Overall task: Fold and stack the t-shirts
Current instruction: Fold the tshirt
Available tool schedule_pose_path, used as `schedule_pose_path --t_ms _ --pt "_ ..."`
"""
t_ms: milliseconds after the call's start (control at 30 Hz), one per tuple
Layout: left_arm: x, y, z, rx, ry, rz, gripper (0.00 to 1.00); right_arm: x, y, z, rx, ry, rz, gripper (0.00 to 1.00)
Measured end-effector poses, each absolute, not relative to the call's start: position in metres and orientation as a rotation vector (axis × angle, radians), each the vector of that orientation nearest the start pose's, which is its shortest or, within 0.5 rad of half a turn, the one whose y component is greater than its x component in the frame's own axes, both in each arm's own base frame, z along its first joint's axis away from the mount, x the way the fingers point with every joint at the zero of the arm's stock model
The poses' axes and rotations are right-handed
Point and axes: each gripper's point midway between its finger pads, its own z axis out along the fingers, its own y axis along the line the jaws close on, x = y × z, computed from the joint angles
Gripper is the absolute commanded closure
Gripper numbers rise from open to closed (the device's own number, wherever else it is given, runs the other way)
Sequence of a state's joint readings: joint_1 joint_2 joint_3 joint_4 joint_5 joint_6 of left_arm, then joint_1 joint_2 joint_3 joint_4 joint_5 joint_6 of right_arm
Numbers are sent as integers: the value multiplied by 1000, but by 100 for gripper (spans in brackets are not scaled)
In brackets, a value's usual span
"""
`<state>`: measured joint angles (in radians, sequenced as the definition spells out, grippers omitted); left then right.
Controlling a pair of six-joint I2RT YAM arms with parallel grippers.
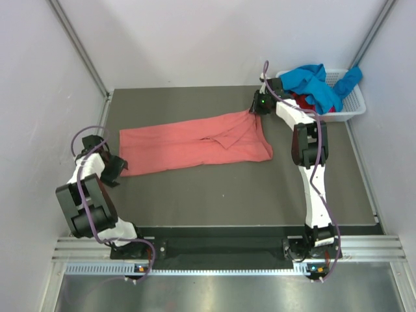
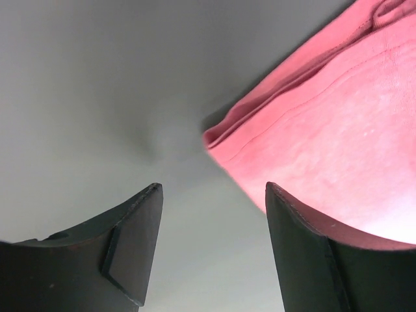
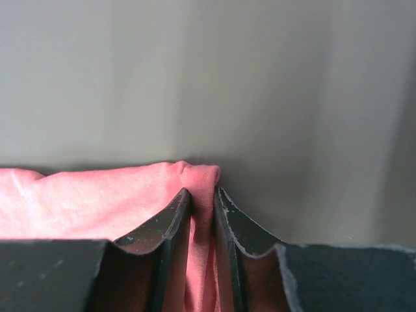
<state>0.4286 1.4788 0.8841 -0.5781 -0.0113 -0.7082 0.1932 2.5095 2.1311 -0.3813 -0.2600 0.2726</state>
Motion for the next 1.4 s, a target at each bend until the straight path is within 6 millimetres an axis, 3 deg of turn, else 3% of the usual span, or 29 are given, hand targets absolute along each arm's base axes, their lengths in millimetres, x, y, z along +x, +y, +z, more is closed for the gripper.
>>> schedule_pose_path --t_ms 200,333,433,467,500,767,867,1100,1367,1400 --pt "300 101 27 -1529 2344 -116 35 608 176 38 -37 2354 536 80" --pt "307 104 25 -1539 2341 -116 45 608 177 39 -21 2353 543 84" --pt "308 105 23 -1552 2343 -112 76 609 178 39 -11 2352 549 89" --pt "308 105 21 -1553 2348 -110 93 609 178 40 -9 2350 551 94" --pt "309 105 20 -1554 2353 -109 100 610 178 40 -4 2348 555 95" --pt "305 101 20 -1554 2340 -129 100 624 187 39 48 2301 603 100" --pt "283 87 19 -1569 2340 -143 100 639 195 42 79 2245 653 100" --pt "210 31 22 -1586 2407 -199 100 669 221 55 121 2101 771 100" --pt "170 -23 20 -1471 2492 -275 95 683 247 67 139 1978 850 98" --pt "166 -30 20 -1453 2507 -285 86 684 249 66 142 1973 855 96"
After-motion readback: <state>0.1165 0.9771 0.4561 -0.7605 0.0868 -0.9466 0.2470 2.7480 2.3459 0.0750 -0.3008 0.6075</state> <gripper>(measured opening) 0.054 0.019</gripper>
